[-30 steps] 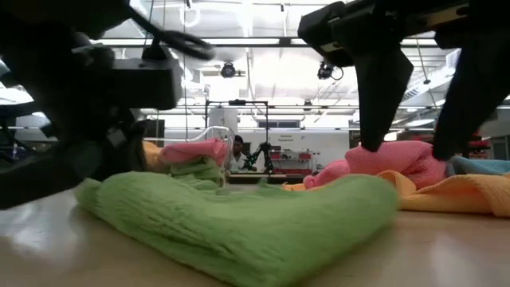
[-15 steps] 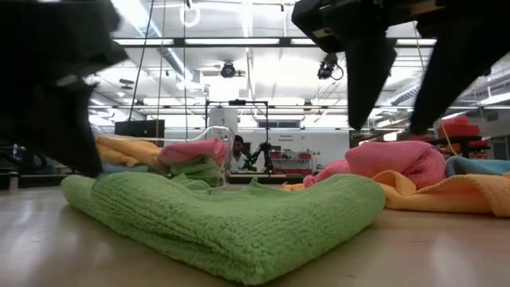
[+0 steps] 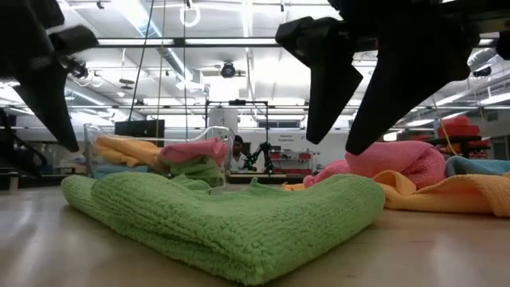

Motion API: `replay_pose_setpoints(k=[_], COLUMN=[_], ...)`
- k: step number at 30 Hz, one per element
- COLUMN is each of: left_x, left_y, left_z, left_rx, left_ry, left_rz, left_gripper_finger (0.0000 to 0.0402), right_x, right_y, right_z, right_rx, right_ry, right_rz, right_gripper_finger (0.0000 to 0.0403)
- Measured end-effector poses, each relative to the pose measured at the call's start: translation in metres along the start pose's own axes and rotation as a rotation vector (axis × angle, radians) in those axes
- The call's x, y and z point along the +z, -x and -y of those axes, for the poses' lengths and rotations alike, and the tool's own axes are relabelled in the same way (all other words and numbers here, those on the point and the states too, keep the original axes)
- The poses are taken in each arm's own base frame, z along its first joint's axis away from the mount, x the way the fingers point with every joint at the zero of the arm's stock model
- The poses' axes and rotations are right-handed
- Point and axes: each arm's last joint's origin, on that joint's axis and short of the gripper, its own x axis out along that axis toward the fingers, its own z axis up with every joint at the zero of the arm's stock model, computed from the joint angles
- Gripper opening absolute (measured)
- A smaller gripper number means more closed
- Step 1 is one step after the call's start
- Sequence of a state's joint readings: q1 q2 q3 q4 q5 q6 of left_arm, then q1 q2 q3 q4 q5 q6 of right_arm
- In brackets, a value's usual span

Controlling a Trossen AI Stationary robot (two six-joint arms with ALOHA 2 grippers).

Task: Fold microfiber towels
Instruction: Fold the green microfiber towel

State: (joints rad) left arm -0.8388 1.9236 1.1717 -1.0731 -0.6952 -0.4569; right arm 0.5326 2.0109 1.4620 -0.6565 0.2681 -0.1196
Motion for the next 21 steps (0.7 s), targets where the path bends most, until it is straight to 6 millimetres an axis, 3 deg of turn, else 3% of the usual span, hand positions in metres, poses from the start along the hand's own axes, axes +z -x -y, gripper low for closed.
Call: replay_pose_setpoints(k=[6,15,21], left_x=[-0.012,-0.019,-0.023], left_y=[-0.016,-0.030,-0.039], left_z=[0.006,0.014,0.013], left_rx=[0.014,0.062,0.080], left_ry=[-0.027,-0.104,-0.119], left_rz=[-0.026,0.043,0.046], left_gripper_finger=[0.0200,0.0171,0.0154], right_x=[0.001,-0.001,-0.015], right_y=[0.008,0.007,0.009], right_z=[0.001,0.001,-0.001], right_rx=[-0.038,-0.045,-0.046], right_ry=[-0.004,-0.002,0.009], right_rz=[0.016,0.009,0.035], right_gripper_finger=[0.0172,0.0169,0.0152])
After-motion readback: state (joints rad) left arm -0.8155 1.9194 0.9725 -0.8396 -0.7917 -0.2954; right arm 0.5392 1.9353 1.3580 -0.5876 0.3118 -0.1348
